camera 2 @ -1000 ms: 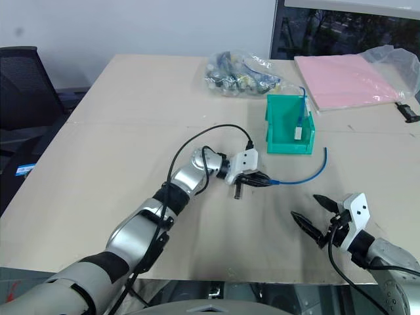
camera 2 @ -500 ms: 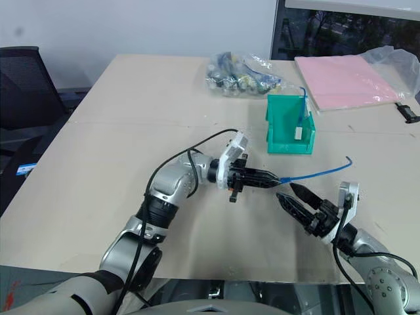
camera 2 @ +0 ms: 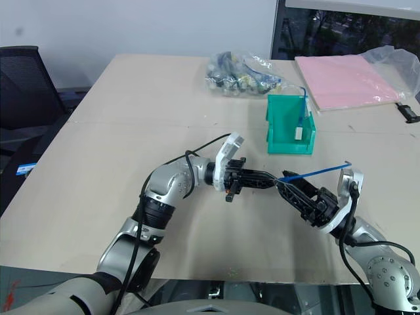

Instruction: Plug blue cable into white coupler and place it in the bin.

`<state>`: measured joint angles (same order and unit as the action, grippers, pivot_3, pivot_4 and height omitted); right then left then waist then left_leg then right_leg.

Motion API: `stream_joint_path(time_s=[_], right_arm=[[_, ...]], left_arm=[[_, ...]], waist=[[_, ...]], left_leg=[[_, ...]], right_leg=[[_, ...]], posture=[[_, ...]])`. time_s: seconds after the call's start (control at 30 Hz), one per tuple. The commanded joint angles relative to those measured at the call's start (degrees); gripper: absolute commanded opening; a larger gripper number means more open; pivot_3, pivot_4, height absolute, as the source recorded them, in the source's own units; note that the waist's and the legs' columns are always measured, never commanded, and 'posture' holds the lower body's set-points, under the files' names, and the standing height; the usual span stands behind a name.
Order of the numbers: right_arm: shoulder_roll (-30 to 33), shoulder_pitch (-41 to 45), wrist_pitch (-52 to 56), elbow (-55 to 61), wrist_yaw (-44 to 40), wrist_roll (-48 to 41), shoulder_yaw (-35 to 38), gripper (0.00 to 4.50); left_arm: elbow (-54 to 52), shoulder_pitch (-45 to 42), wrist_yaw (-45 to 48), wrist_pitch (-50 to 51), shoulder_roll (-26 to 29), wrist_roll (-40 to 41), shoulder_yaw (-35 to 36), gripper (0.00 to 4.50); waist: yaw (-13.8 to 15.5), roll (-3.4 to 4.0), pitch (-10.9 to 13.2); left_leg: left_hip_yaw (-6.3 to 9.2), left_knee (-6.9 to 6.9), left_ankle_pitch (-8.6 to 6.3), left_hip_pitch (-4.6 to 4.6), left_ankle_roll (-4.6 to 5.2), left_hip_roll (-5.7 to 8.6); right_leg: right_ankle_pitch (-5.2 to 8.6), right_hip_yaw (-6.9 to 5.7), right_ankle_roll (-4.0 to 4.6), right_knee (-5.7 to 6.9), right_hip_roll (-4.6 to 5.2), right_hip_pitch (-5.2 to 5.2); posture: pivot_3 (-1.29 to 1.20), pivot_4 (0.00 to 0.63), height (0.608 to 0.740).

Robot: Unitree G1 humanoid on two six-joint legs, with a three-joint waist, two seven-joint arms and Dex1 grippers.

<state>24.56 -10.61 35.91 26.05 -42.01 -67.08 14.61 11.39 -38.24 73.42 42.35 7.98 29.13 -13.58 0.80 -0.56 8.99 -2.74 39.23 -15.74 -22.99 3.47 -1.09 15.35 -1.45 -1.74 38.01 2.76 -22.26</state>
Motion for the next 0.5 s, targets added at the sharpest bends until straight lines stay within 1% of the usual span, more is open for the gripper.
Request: stream_joint_path(time_s=[0.03, 0.07, 0.1, 0.17, 0.3, 0.33, 0.37, 0.43, 0.5], right_arm=[[0.2, -0.4, -0.8, 2.0, -0.4, -0.9, 1.2, 1.84], [0.3, -0.3, -0.8, 2.1, -0.4, -1.0, 1.2, 1.39], [0.3, -0.3, -0.7, 2.1, -0.4, -1.0, 1.2, 0.84], [0.3, -0.2, -0.8, 2.0, -0.3, -1.2, 1.4, 0.03], [0.3, 0.5, -0.9, 1.8, 0.5, -1.9, 2.2, 0.03], [0.4, 0.7, -0.8, 1.6, 0.6, -2.3, 2.4, 0.0], [0.6, 0.8, -0.7, 1.5, 0.6, -2.6, 2.7, 0.0], [1.2, 1.2, -0.9, 0.2, 0.3, -2.1, 3.6, 0.0], [1.6, 1.5, -1.1, -0.8, 0.1, -1.8, 4.5, 0.0]], left_arm=[[-1.6, -0.9, -0.2, -0.1, -0.3, 1.6, 0.4, 0.04], [-1.5, -1.0, -0.2, -0.1, -0.3, 1.7, 0.4, 0.04], [-1.4, -1.0, -0.3, -0.1, -0.4, 1.7, 0.3, 0.04], [-1.5, -0.9, -0.3, -0.3, -0.3, 1.6, 0.2, 0.04], [-3.6, -0.1, 0.2, 0.5, 0.7, 1.8, -0.6, 0.04], [-4.7, 0.3, 0.3, 0.6, 1.3, 1.9, -0.8, 1.08], [-5.7, 0.7, 0.3, 0.7, 1.8, 1.9, -1.0, 1.23], [-10.1, 2.4, -1.2, 0.2, 3.2, 2.2, 0.0, 2.31], [-13.8, 3.7, -3.4, 0.4, 4.0, 3.0, 1.3, 3.17]], waist=[[0.0, 0.0, 0.0], [0.0, 0.0, 0.0], [0.0, 0.0, 0.0], [0.0, 0.0, 0.0], [0.0, 0.0, 0.0], [0.0, 0.0, 0.0], [0.0, 0.0, 0.0], [-0.1, 0.0, 0.0], [-0.1, 0.0, 0.0]], left_leg=[[0.0, 0.0, 0.0, 0.0, 0.0, 0.0], [0.0, 0.0, 0.0, 0.0, 0.0, 0.0], [0.01, 0.0, 0.0, 0.0, 0.0, 0.0], [0.01, 0.0, 0.0, 0.01, 0.0, 0.0], [0.01, 0.0, 0.0, 0.0, 0.0, 0.0], [0.01, 0.0, 0.0, 0.0, 0.0, 0.0], [0.01, 0.0, 0.0, 0.0, 0.0, 0.0], [0.01, -0.02, 0.0, 0.01, 0.0, -0.01], [0.01, -0.05, 0.0, 0.01, 0.0, -0.02]], right_leg=[[0.0, 0.0, 0.0, 0.0, 0.0, 0.0], [0.0, 0.0, 0.0, 0.0, 0.0, 0.0], [0.0, 0.0, 0.0, 0.01, 0.0, 0.0], [0.0, 0.0, 0.0, 0.01, 0.0, 0.0], [0.0, 0.0, 0.0, 0.01, 0.01, 0.0], [0.0, 0.0, 0.0, 0.01, 0.01, 0.0], [0.0, 0.0, 0.0, 0.0, 0.01, 0.0], [0.0, 0.01, 0.01, 0.0, 0.01, 0.0], [0.0, 0.02, 0.01, 0.0, 0.03, -0.01]], posture=[[0.0, 0.15, 0.74], [0.0, 0.15, 0.74], [0.0, 0.15, 0.74], [0.0, 0.15, 0.74], [0.0, 0.15, 0.74], [0.0, 0.15, 0.74], [0.0, 0.15, 0.74], [0.0, 0.15, 0.74], [0.0, 0.15, 0.74]])
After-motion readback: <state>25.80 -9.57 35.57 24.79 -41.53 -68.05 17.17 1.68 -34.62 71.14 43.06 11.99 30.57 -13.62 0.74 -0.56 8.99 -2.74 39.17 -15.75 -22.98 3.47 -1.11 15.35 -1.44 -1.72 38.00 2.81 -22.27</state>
